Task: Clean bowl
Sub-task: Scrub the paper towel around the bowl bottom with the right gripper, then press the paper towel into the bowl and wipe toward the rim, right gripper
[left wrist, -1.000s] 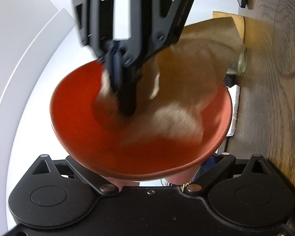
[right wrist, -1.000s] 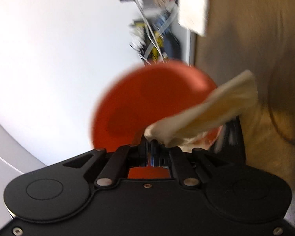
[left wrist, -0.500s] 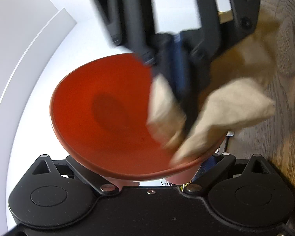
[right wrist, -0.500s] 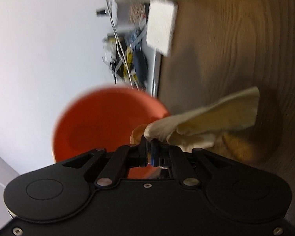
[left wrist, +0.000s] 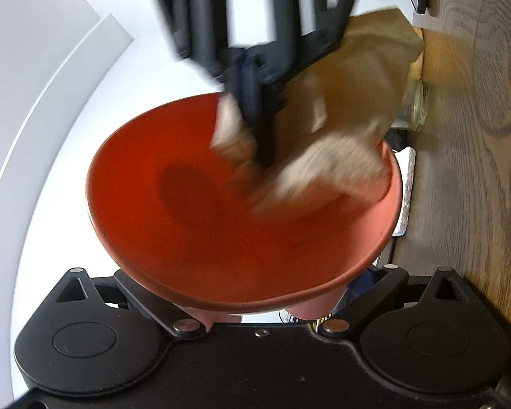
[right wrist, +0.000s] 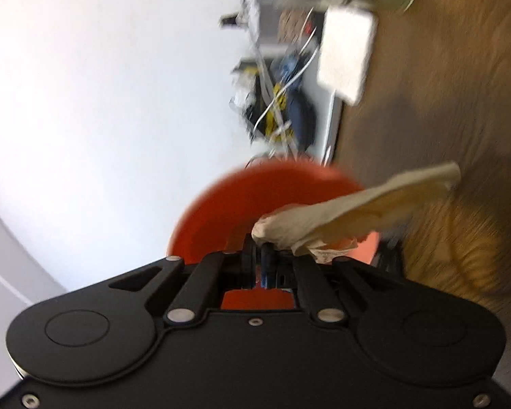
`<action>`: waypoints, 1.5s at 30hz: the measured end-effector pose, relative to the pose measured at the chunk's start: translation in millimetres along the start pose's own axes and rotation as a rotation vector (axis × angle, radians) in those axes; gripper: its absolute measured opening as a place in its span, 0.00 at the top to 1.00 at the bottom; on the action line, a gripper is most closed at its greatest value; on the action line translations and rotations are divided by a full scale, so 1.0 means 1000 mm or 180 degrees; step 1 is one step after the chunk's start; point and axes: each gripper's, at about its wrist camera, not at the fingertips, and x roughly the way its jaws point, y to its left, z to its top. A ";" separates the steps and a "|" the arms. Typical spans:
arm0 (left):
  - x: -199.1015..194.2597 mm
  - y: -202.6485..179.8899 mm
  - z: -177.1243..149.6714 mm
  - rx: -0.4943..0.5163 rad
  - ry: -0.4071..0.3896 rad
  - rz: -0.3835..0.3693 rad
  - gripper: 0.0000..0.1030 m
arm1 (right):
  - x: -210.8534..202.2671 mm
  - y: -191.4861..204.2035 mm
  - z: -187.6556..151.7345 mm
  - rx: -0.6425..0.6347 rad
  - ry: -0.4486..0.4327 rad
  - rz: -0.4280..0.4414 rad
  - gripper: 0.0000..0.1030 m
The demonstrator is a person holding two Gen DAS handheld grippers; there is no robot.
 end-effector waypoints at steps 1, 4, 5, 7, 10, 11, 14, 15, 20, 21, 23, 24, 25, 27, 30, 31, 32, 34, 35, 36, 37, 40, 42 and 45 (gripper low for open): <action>0.000 0.000 0.000 0.0000 0.0000 0.0000 0.08 | -0.003 -0.004 0.003 0.0020 -0.0049 -0.0069 0.95; 0.000 0.000 0.000 0.0000 0.0000 0.0000 0.08 | -0.006 -0.014 0.000 0.0086 -0.0032 -0.0185 0.95; 0.000 0.000 0.000 0.0000 0.0000 0.0000 0.08 | -0.004 -0.018 -0.002 0.0112 0.0013 -0.0211 0.95; 0.000 0.000 0.000 0.0000 0.0000 0.0000 0.08 | 0.004 -0.023 -0.010 0.0119 0.0111 -0.0248 0.95; 0.000 0.000 0.000 0.0000 0.0000 0.0000 0.08 | 0.003 -0.026 -0.029 0.0106 0.0285 -0.0252 0.95; 0.000 0.000 0.000 0.0000 0.0000 0.0000 0.08 | 0.005 -0.024 -0.037 0.0096 0.0364 -0.0238 0.95; 0.000 0.000 0.000 0.0000 0.0000 0.0000 0.08 | 0.001 -0.013 -0.052 0.0048 0.0474 -0.0160 0.95; 0.000 0.000 0.000 0.0000 0.0000 0.0000 0.08 | 0.002 -0.009 -0.053 0.0022 0.0476 -0.0132 0.95; 0.000 0.000 0.000 0.0000 0.0000 0.0000 0.07 | 0.002 0.007 -0.047 -0.0051 0.0400 -0.0016 0.95; 0.000 0.000 0.000 0.0000 0.0000 0.0000 0.07 | 0.000 0.009 -0.045 -0.0052 0.0358 -0.0014 0.95; 0.000 0.000 0.000 0.0001 0.0000 0.0000 0.07 | -0.004 0.013 -0.038 -0.0042 0.0258 -0.0007 0.95; 0.000 0.000 0.000 0.0000 0.0000 0.0000 0.08 | -0.005 0.013 -0.036 -0.0034 0.0242 -0.0003 0.95; 0.000 0.000 0.000 0.0000 0.0000 0.0000 0.08 | -0.009 0.013 -0.033 -0.0012 0.0195 -0.0003 0.95; 0.000 0.000 0.000 0.0000 0.0000 0.0000 0.08 | -0.017 0.011 -0.028 0.0012 0.0114 -0.0023 0.95; 0.000 0.001 0.000 0.0001 0.0000 0.0000 0.08 | -0.020 0.003 -0.020 0.0064 0.0049 -0.0101 0.95; 0.000 0.001 0.000 0.0001 0.0000 0.0000 0.08 | -0.024 -0.003 -0.021 0.0105 0.0051 -0.0159 0.95; 0.000 0.001 0.000 0.0001 0.0000 0.0000 0.08 | -0.026 -0.009 -0.022 0.0141 0.0053 -0.0211 0.95; 0.000 0.001 0.000 0.0001 -0.0001 -0.0001 0.08 | -0.030 -0.018 -0.027 0.0183 0.0087 -0.0302 0.95; 0.000 0.001 0.000 0.0000 -0.0001 -0.0001 0.08 | -0.030 -0.020 -0.030 0.0190 0.0111 -0.0326 0.95; 0.000 0.001 0.000 0.0000 0.0000 0.0000 0.08 | -0.034 -0.021 -0.035 0.0184 0.0145 -0.0337 0.95; 0.000 0.001 0.000 0.0001 0.0000 0.0000 0.08 | -0.030 -0.021 -0.040 0.0167 0.0236 -0.0353 0.95; 0.000 0.001 0.000 0.0001 0.0000 0.0002 0.08 | -0.019 -0.015 -0.055 0.0112 0.0446 -0.0299 0.95; 0.000 0.001 0.000 0.0001 0.0000 0.0001 0.08 | -0.019 -0.006 -0.061 0.0033 0.0463 -0.0238 0.95; 0.000 0.001 0.001 0.0002 0.0000 0.0001 0.08 | -0.017 0.005 -0.059 -0.0018 0.0455 -0.0117 0.95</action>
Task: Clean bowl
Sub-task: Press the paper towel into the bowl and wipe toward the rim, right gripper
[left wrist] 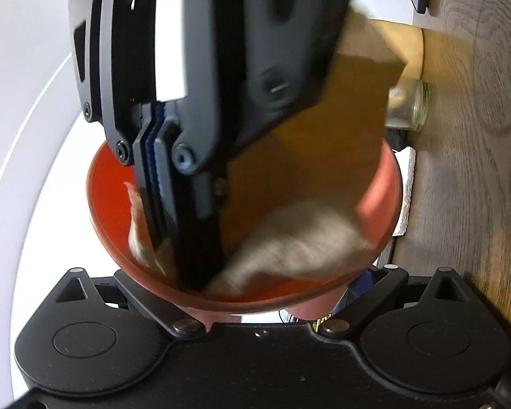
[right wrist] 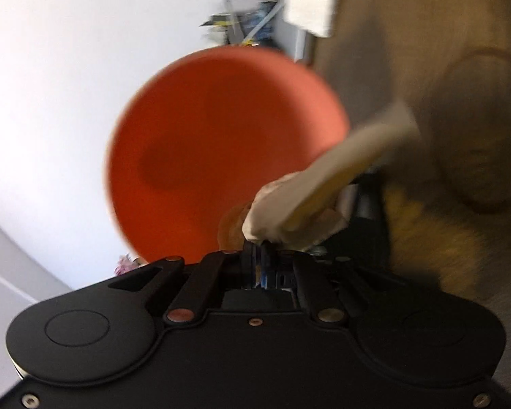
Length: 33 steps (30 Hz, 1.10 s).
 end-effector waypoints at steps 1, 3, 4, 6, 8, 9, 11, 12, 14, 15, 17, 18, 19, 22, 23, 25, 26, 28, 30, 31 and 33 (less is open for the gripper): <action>0.000 0.000 0.000 0.0000 0.0000 0.0000 0.08 | -0.002 0.005 0.004 -0.0005 -0.0047 0.0040 0.95; 0.000 0.000 0.000 0.0000 0.0000 0.0000 0.08 | -0.008 0.012 0.010 -0.0029 -0.0140 0.0107 0.95; 0.000 0.000 0.000 0.0000 0.0000 0.0000 0.08 | -0.012 0.014 0.013 -0.0027 -0.0179 0.0134 0.95; 0.000 0.000 0.001 0.0000 0.0000 0.0000 0.08 | -0.020 0.017 0.018 -0.0025 -0.0261 0.0181 0.95; 0.000 0.000 0.000 0.0000 0.0000 0.0000 0.08 | -0.030 0.019 0.024 -0.0059 -0.0382 0.0190 0.95; 0.000 0.000 0.001 0.0000 0.0000 0.0000 0.08 | -0.036 0.020 0.026 -0.0093 -0.0460 0.0175 0.95; 0.000 0.000 0.001 0.0000 0.0000 0.0000 0.08 | -0.049 0.020 0.032 -0.0215 -0.0667 0.0048 0.95; 0.000 0.000 0.001 0.0000 0.0000 0.0000 0.08 | -0.051 0.019 0.034 -0.0231 -0.0710 -0.0008 0.95; 0.000 0.000 0.000 0.0000 0.0000 0.0000 0.08 | -0.054 0.012 0.042 -0.0192 -0.0778 -0.0174 0.95; 0.000 0.000 0.000 0.0000 0.0000 0.0000 0.08 | -0.053 0.007 0.043 -0.0167 -0.0764 -0.0207 0.95; 0.000 0.000 0.000 0.0000 0.0000 0.0000 0.08 | -0.050 -0.005 0.040 -0.0108 -0.0690 -0.0329 0.95; 0.000 0.000 0.000 0.0000 0.0000 0.0000 0.08 | -0.042 -0.008 0.041 -0.0101 -0.0661 -0.0348 0.95; 0.000 0.000 0.000 0.0001 0.0000 0.0000 0.08 | -0.034 -0.013 0.038 -0.0081 -0.0573 -0.0387 0.95; 0.000 0.000 0.001 0.0001 0.0001 0.0000 0.08 | -0.011 -0.017 0.031 -0.0048 -0.0358 -0.0366 0.95; 0.000 0.000 0.001 0.0000 0.0001 0.0000 0.08 | -0.006 -0.017 0.025 -0.0045 -0.0260 -0.0324 0.95; 0.000 0.000 0.001 0.0000 0.0001 -0.0001 0.08 | 0.001 -0.009 0.013 -0.0043 -0.0076 -0.0209 0.95; 0.000 0.000 0.001 0.0001 0.0001 -0.0001 0.08 | 0.001 -0.005 0.007 -0.0063 -0.0024 -0.0178 0.95; 0.000 0.000 0.001 0.0001 0.0001 -0.0001 0.08 | 0.000 0.009 -0.002 -0.0197 -0.0012 -0.0115 0.95; 0.000 0.000 0.001 0.0001 0.0000 -0.0001 0.07 | 0.000 0.017 0.000 -0.0275 -0.0067 -0.0079 0.95; 0.000 0.000 0.001 0.0001 0.0000 -0.0001 0.07 | -0.001 0.022 0.002 -0.0309 -0.0097 -0.0061 0.95; 0.000 0.000 0.001 0.0001 0.0000 -0.0001 0.08 | -0.003 0.025 0.008 -0.0320 -0.0174 -0.0044 0.95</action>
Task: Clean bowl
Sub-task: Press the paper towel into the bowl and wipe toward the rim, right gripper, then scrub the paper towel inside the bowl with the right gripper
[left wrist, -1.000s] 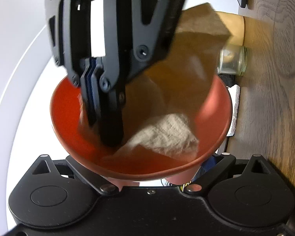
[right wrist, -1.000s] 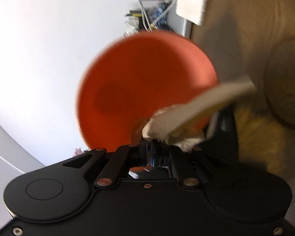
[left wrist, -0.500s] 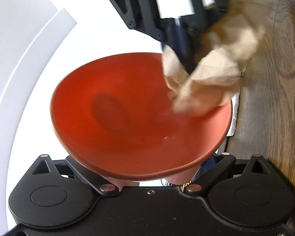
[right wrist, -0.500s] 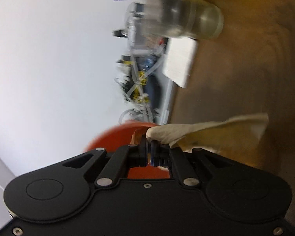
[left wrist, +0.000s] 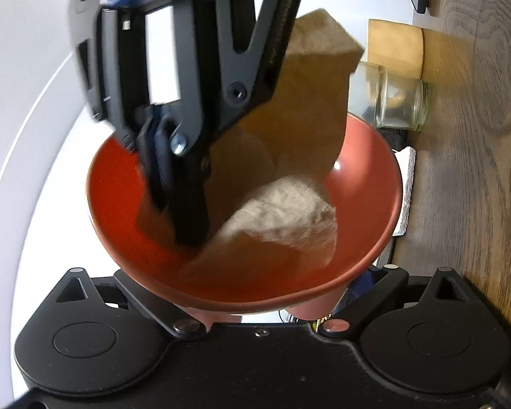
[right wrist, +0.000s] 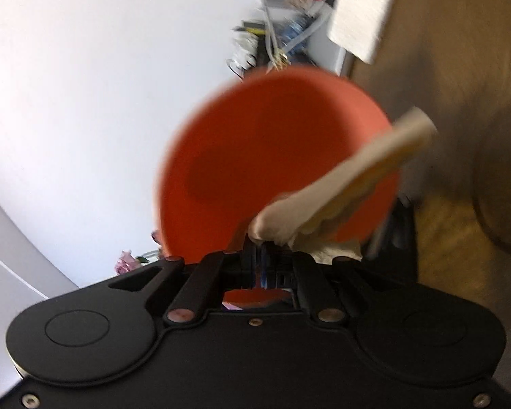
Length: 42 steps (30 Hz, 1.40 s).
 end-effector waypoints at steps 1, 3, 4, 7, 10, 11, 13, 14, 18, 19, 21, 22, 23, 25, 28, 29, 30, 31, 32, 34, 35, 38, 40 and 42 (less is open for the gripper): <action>0.000 0.000 0.000 0.0000 0.0000 0.0000 0.08 | -0.004 0.002 0.006 -0.0019 -0.0085 0.0000 0.95; 0.000 0.000 0.000 0.0000 0.0000 0.0000 0.08 | -0.010 0.001 0.012 -0.0030 -0.0197 -0.0023 0.95; 0.000 0.000 0.000 0.0000 0.0000 0.0000 0.08 | -0.013 0.001 0.014 -0.0038 -0.0259 -0.0035 0.95; 0.000 0.000 0.000 0.0000 0.0000 0.0000 0.08 | -0.021 -0.005 0.023 -0.0111 -0.0450 -0.0145 0.95; 0.000 0.000 0.000 0.0001 0.0000 0.0000 0.08 | -0.023 -0.015 0.030 -0.0052 -0.0478 -0.0301 0.95; 0.000 0.000 0.000 0.0001 0.0000 0.0000 0.08 | -0.022 -0.020 0.030 -0.0031 -0.0457 -0.0335 0.95; 0.000 0.000 0.000 0.0001 0.0000 0.0000 0.08 | -0.020 -0.029 0.025 0.0015 -0.0379 -0.0388 0.95; 0.000 0.000 0.000 0.0001 0.0000 0.0000 0.08 | -0.019 -0.033 0.021 0.0038 -0.0329 -0.0405 0.95; 0.000 -0.001 0.000 0.0001 0.0000 0.0000 0.08 | 0.002 -0.037 0.003 0.0113 0.0021 -0.0328 0.95; 0.000 -0.001 0.000 0.0001 0.0000 0.0000 0.08 | 0.002 -0.035 -0.001 0.0115 0.0074 -0.0293 0.95; 0.000 -0.001 0.000 0.0001 0.0000 0.0000 0.08 | 0.007 -0.025 -0.011 0.0085 0.0189 -0.0171 0.95; 0.000 -0.001 0.000 0.0001 0.0000 0.0000 0.08 | 0.007 -0.021 -0.013 0.0052 0.0190 -0.0141 0.95; 0.000 -0.001 0.000 0.0001 0.0000 0.0000 0.08 | 0.008 -0.012 -0.014 -0.0027 0.0168 -0.0097 0.95; 0.000 -0.001 0.000 0.0001 0.0000 0.0000 0.07 | 0.007 0.001 -0.013 -0.0161 0.0076 -0.0069 0.95; 0.001 -0.001 0.000 0.0001 0.0000 0.0000 0.07 | 0.003 0.018 -0.007 -0.0283 -0.0078 -0.0006 0.95; 0.001 0.000 0.000 0.0001 0.0000 0.0000 0.08 | 0.002 0.019 -0.004 -0.0270 -0.0099 0.0014 0.95; 0.001 0.000 0.000 0.0001 0.0000 0.0000 0.07 | 0.001 0.021 -0.002 -0.0259 -0.0118 0.0027 0.95; 0.001 -0.001 0.000 0.0001 0.0000 0.0000 0.07 | -0.001 0.022 0.003 -0.0243 -0.0165 0.0038 0.95; 0.001 -0.001 0.000 0.0001 0.0000 0.0000 0.07 | -0.004 0.023 0.006 -0.0236 -0.0214 0.0035 0.95; 0.001 -0.001 0.000 0.0001 0.0000 0.0000 0.08 | -0.008 0.021 0.015 -0.0213 -0.0290 0.0016 0.95; 0.001 -0.001 0.000 0.0001 0.0000 0.0000 0.08 | -0.009 0.019 0.019 -0.0196 -0.0328 -0.0005 0.95; 0.001 -0.002 0.000 0.0002 0.0000 0.0000 0.08 | -0.014 0.009 0.034 -0.0099 -0.0459 -0.0109 0.95; 0.001 -0.002 0.000 0.0002 0.0000 0.0000 0.08 | -0.014 0.003 0.039 -0.0049 -0.0501 -0.0168 0.95; 0.001 -0.002 0.000 0.0002 0.0000 0.0000 0.08 | -0.016 -0.004 0.040 -0.0019 -0.0508 -0.0222 0.95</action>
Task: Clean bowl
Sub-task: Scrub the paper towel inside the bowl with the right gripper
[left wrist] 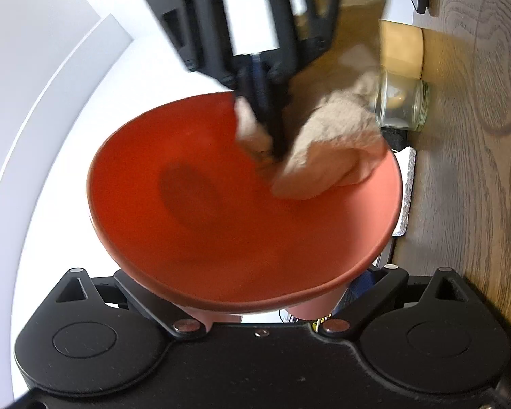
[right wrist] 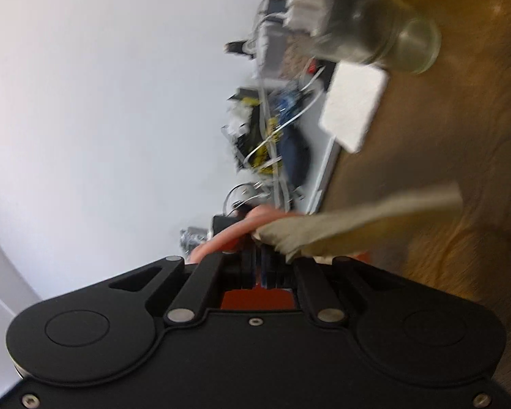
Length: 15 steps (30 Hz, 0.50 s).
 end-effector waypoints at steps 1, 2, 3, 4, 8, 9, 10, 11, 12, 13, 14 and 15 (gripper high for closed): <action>0.000 0.000 0.000 0.0000 0.0000 0.0000 0.08 | 0.003 -0.005 0.000 0.0014 0.0014 -0.0042 0.95; 0.000 0.000 0.000 0.0000 0.0000 0.0000 0.08 | 0.005 -0.010 -0.001 0.0030 0.0033 -0.0077 0.95; 0.000 -0.001 -0.001 0.0000 0.0000 0.0000 0.08 | 0.005 -0.014 -0.003 0.0056 0.0070 -0.0104 0.95; 0.000 0.000 -0.001 0.0000 0.0000 0.0000 0.08 | 0.006 -0.018 -0.007 0.0094 0.0119 -0.0117 0.95; 0.000 0.000 -0.001 0.0000 0.0000 0.0001 0.08 | 0.014 -0.033 -0.022 0.0387 0.0474 -0.0107 0.95; 0.000 0.000 -0.001 0.0000 0.0000 0.0001 0.08 | 0.017 -0.034 -0.024 0.0428 0.0522 -0.0106 0.95; 0.000 0.000 -0.001 0.0000 0.0000 0.0000 0.08 | 0.019 -0.036 -0.029 0.0478 0.0596 -0.0105 0.95; 0.000 0.000 -0.001 0.0000 0.0000 0.0000 0.08 | 0.022 -0.038 -0.034 0.0525 0.0669 -0.0101 0.95; 0.000 0.000 -0.001 0.0000 0.0000 0.0000 0.08 | 0.025 -0.037 -0.039 0.0547 0.0731 -0.0082 0.95; 0.000 -0.001 -0.001 0.0000 0.0000 0.0000 0.08 | 0.028 -0.036 -0.043 0.0564 0.0785 -0.0064 0.95; 0.000 -0.001 -0.001 0.0000 0.0000 0.0000 0.08 | 0.028 -0.034 -0.046 0.0553 0.0792 -0.0052 0.95; 0.000 -0.002 -0.001 0.0000 0.0000 0.0000 0.08 | 0.029 -0.032 -0.047 0.0537 0.0782 -0.0048 0.95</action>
